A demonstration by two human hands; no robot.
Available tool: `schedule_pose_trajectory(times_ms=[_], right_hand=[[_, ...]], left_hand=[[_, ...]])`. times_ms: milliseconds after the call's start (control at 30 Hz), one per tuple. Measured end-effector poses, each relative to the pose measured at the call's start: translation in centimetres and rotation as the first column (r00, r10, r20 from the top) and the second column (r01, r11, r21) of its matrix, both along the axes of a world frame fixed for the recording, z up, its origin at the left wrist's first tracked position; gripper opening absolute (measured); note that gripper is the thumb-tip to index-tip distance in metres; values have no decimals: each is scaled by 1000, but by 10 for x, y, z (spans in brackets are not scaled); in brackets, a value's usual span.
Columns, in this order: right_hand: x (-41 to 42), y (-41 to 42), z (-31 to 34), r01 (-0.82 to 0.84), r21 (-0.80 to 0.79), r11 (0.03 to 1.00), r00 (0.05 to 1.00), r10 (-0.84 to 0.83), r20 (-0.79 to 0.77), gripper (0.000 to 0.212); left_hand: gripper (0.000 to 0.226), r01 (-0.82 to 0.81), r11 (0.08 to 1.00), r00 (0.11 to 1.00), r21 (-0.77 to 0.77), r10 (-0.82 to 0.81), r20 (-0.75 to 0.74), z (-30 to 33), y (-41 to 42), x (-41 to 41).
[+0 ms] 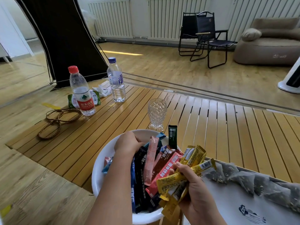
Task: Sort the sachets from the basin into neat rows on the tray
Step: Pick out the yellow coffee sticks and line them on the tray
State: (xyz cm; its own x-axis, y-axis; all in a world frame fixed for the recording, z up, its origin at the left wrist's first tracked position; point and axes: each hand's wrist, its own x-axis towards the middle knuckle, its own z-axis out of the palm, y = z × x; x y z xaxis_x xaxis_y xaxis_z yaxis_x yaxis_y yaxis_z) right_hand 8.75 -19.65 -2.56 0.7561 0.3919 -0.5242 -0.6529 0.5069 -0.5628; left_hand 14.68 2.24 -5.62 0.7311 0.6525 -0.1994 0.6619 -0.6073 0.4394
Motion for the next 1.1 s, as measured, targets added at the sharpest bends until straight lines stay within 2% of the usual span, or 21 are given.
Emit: schedule_pose_trajectory(times_ms=[233, 400, 633, 700, 833, 1033, 1100], right_hand=[[-1, -1, -1, -11, -3, 1000, 1000, 11, -2, 59], [-3, -1, 1, -22, 9, 1000, 1000, 22, -5, 62], [-3, -2, -1, -22, 8, 1000, 1000, 22, 10, 58], [-3, -2, -1, -23, 8, 1000, 1000, 23, 6, 55], [-2, -2, -2, -27, 2, 1000, 1000, 27, -1, 56], [1, -4, -2, -53, 42, 998, 999, 52, 10, 66], [3, -5, 0, -77, 97, 992, 997, 75, 28, 61]], left_hand=[[25, -5, 999, 998, -33, 7, 55, -1, -1, -1], [15, -57, 998, 956, -3, 55, 289, 20, 3, -9], [10, -119, 993, 805, 20, 85, 587, 28, 11, -15], [12, -108, 994, 751, -21, 95, 654, 34, 12, -15], [16, -118, 991, 617, -64, 124, 778, 46, 12, -17], [21, -280, 959, 352, -28, 130, 927, 70, 5, -32], [24, -236, 970, 326, -50, 128, 937, 79, -4, -38]])
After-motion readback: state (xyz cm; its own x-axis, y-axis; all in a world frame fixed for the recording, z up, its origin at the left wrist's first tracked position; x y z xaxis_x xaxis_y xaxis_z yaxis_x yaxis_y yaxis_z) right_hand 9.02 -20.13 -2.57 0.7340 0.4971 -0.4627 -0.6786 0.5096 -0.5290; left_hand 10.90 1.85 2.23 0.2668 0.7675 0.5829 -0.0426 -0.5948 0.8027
